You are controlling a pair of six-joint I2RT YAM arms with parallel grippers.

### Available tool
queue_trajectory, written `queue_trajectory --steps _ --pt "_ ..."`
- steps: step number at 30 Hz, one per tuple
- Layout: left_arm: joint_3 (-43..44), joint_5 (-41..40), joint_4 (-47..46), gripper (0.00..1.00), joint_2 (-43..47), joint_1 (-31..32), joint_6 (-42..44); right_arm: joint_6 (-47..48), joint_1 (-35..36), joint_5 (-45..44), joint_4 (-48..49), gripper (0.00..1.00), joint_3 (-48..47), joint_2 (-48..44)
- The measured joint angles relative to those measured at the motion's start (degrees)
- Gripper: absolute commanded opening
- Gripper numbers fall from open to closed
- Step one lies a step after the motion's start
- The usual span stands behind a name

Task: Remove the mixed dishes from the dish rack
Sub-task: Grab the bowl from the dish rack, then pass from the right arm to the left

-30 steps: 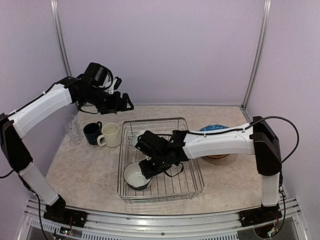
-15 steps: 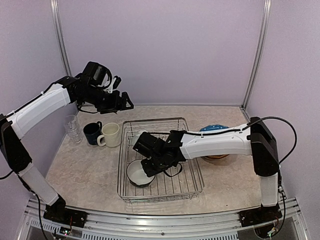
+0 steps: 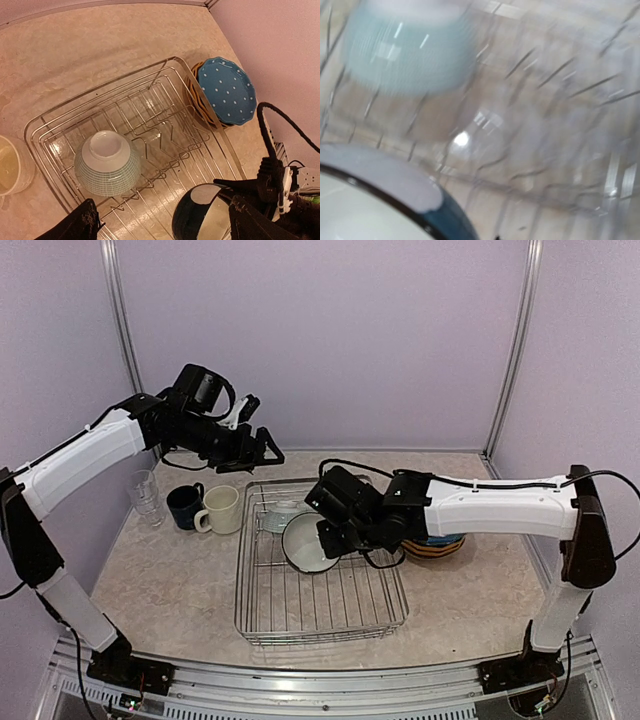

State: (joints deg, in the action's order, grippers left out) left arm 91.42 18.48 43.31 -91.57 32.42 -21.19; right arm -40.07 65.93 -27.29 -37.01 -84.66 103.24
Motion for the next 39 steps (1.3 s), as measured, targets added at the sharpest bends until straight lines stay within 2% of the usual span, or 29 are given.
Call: queue_trajectory --steps 7,12,25,30,34,36,39 --pt "-0.02 3.93 -1.6 0.77 -0.9 6.12 -0.2 0.42 -4.63 -2.8 0.17 0.0 0.42 -4.37" --pt "0.02 3.04 -1.25 0.63 -3.63 9.64 -0.26 1.31 -4.94 -3.43 0.35 0.0 0.17 -4.33" --pt "2.54 -9.2 4.15 0.21 -10.78 14.12 0.02 1.84 -4.9 -3.45 0.24 0.0 -3.65 -1.22" --pt "3.41 -16.0 6.03 0.0 -12.57 14.88 -0.85 1.4 -4.22 -4.87 -0.44 0.0 -6.54 1.25" --pt "3.45 -21.11 6.93 0.0 -14.56 15.54 -2.62 0.9 -3.78 -6.19 -0.96 0.0 -8.35 3.43" --pt "3.45 -21.64 7.98 0.0 -14.73 15.63 -2.78 0.92 -3.78 -5.97 -0.81 0.07 -8.37 4.17" --pt "3.45 -22.27 8.83 0.0 -14.75 15.67 -2.75 1.03 -3.74 -5.51 -0.52 0.25 -8.39 4.35"
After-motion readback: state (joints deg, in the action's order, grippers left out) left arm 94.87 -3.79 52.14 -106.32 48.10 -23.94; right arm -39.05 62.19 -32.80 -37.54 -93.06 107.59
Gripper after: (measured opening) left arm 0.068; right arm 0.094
